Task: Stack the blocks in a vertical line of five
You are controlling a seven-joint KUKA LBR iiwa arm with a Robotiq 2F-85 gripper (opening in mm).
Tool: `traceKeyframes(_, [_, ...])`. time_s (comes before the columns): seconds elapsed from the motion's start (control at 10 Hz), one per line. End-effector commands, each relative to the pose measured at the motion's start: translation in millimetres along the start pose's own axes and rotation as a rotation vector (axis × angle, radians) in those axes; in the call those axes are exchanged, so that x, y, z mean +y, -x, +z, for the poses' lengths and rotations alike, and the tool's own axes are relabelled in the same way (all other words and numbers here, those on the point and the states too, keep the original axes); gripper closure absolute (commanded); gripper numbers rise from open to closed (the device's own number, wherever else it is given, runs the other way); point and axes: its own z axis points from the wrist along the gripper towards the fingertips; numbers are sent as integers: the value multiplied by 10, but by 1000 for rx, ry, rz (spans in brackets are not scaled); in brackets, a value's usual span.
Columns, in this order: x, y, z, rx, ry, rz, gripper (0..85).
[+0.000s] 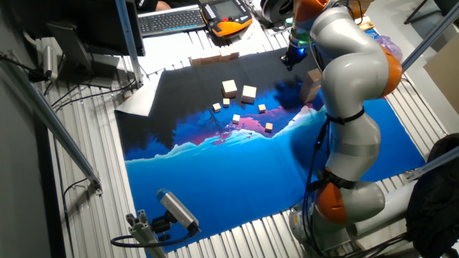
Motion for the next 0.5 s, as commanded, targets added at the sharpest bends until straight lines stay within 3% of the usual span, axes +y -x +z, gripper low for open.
traceKeyframes(0.0, [-1,0,1,-2,-2,-7,850])
traceKeyframes(0.2, [-1,0,1,8,1,-21,850])
traceKeyframes(0.4, [-1,0,1,11,53,-20,850])
